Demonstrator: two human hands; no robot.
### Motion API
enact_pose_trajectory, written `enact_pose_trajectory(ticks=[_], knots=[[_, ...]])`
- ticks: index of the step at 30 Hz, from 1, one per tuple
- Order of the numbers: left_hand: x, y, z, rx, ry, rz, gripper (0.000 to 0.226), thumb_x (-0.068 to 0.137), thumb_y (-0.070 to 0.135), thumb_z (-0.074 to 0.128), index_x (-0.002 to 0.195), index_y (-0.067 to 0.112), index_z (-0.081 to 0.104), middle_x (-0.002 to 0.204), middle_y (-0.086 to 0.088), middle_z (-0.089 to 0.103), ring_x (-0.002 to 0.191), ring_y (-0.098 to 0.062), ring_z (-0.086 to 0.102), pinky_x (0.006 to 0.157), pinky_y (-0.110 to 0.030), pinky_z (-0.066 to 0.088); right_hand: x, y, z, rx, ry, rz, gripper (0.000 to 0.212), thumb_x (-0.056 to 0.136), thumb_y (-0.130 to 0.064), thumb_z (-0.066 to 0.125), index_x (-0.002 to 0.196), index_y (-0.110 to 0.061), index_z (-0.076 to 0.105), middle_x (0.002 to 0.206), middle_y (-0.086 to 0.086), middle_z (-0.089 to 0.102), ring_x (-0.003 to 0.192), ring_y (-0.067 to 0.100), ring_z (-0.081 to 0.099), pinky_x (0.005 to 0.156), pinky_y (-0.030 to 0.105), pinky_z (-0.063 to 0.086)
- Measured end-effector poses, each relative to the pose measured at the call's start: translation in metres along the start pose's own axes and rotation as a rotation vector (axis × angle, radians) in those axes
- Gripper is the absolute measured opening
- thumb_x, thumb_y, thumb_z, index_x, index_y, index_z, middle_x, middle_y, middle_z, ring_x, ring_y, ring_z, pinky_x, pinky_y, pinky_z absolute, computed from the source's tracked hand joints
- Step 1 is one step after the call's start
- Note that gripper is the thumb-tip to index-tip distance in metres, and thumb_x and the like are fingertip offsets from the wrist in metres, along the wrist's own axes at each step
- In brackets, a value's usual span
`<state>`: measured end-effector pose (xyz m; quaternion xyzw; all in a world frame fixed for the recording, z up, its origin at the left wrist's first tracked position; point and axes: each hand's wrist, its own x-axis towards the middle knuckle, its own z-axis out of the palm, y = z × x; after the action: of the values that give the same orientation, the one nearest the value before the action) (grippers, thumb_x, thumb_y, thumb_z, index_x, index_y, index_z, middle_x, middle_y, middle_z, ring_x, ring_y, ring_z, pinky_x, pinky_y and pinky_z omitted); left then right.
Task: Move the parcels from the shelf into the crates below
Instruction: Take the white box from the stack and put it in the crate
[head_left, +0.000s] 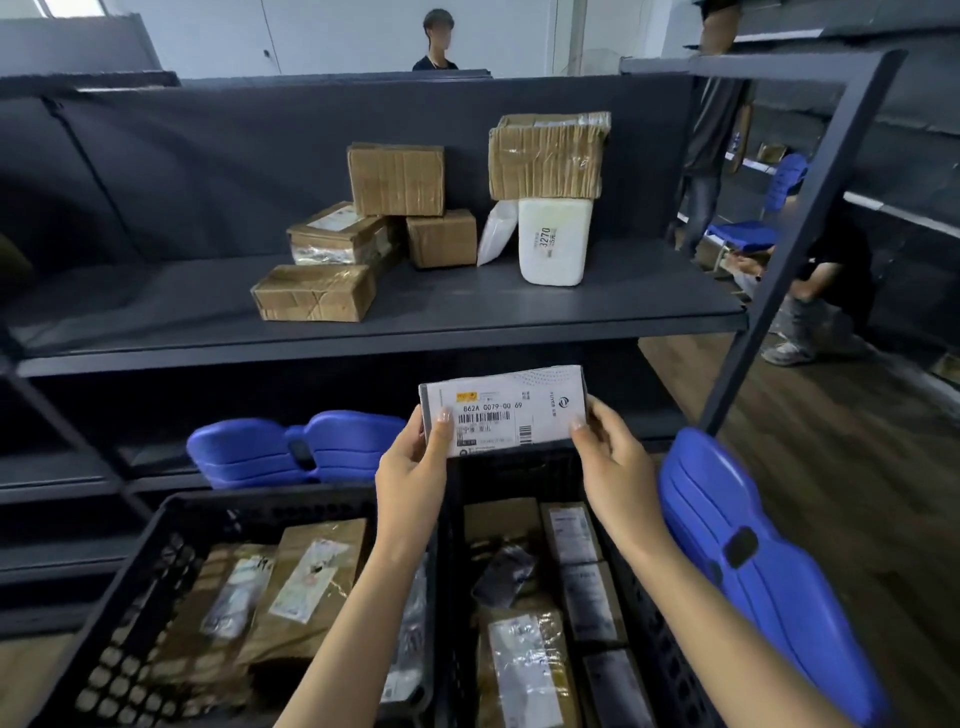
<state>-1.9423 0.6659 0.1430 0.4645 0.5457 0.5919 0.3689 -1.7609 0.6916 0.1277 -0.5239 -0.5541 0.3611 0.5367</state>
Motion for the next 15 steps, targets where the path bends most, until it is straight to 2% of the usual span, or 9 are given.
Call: enact_pose_trajectory(ticks=[5, 7, 11, 15], knots=[[-0.03, -0.008, 0.002, -0.033, 0.017, -0.091, 0.028, 0.097, 0.042, 0.05, 0.102, 0.027, 0.074, 0.096, 0.013, 0.075, 0.097, -0.002, 0.069, 0.088, -0.023, 0.049, -0.02, 0.01, -0.006, 0.042, -0.047, 0.066, 0.044, 0.097, -0.032, 0.051, 0.141, -0.027, 0.047, 0.126, -0.015, 0.061, 0.117, -0.003, 0.055, 0.101, 0.022, 0.043], [-0.037, -0.011, 0.003, -0.028, 0.012, -0.108, 0.028, 0.097, 0.042, 0.051, 0.104, 0.027, 0.073, 0.098, 0.012, 0.075, 0.098, -0.003, 0.069, 0.089, -0.025, 0.049, -0.025, 0.015, -0.01, 0.05, -0.06, 0.094, 0.044, 0.097, -0.032, 0.051, 0.14, -0.025, 0.047, 0.125, -0.014, 0.063, 0.115, -0.002, 0.057, 0.101, 0.024, 0.044], [-0.047, -0.016, 0.006, -0.008, 0.065, -0.173, 0.046, 0.095, 0.043, 0.051, 0.137, 0.024, 0.048, 0.124, 0.004, 0.065, 0.117, -0.008, 0.058, 0.102, -0.029, 0.041, -0.031, 0.015, -0.016, 0.091, -0.017, 0.137, 0.035, 0.097, -0.029, 0.053, 0.131, -0.022, 0.053, 0.117, -0.012, 0.066, 0.104, -0.004, 0.061, 0.085, 0.017, 0.049], [-0.056, -0.021, 0.006, -0.015, 0.039, -0.115, 0.035, 0.098, 0.037, 0.048, 0.129, 0.024, 0.056, 0.114, 0.011, 0.07, 0.109, 0.0, 0.062, 0.103, -0.03, 0.045, -0.033, 0.012, -0.017, 0.104, 0.009, 0.181, 0.027, 0.096, -0.031, 0.054, 0.123, -0.026, 0.054, 0.108, -0.018, 0.065, 0.099, -0.006, 0.06, 0.076, 0.012, 0.047]])
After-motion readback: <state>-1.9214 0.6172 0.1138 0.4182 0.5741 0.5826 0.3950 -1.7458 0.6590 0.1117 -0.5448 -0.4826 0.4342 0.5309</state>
